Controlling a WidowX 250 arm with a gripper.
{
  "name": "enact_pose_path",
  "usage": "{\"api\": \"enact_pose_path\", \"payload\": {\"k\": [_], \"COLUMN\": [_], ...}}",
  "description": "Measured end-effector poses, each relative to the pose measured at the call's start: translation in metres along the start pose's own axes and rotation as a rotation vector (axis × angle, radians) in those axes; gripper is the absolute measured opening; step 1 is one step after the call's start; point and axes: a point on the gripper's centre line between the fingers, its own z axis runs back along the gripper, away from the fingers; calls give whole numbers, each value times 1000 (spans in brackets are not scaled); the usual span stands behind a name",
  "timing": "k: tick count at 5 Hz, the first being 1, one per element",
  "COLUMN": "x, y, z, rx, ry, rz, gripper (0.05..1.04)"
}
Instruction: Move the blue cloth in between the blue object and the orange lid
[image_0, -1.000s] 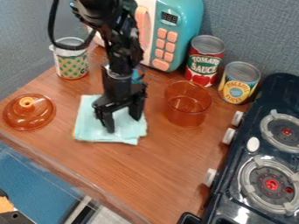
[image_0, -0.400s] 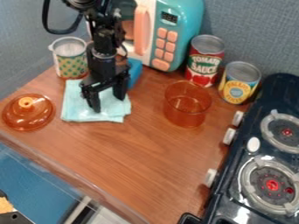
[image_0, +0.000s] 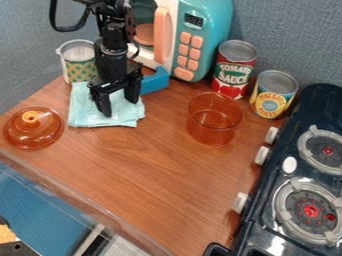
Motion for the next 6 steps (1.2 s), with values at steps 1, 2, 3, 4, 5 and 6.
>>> {"api": "enact_pose_path", "payload": {"k": [1,2,3,4,5,6], "x": [-2,-10,-20,-27,-30,-31], "y": [1,6,4,-6,-7,-9], "z": [1,4,13,44,55,55], "rx": [-11,-29,-49,-131,-119,-120], "ry": [3,7,6,-15,-22,-24], "rz": [-1,-11,-44,-69,-114,-123], "gripper": [1001,999,999,999,999,999]}}
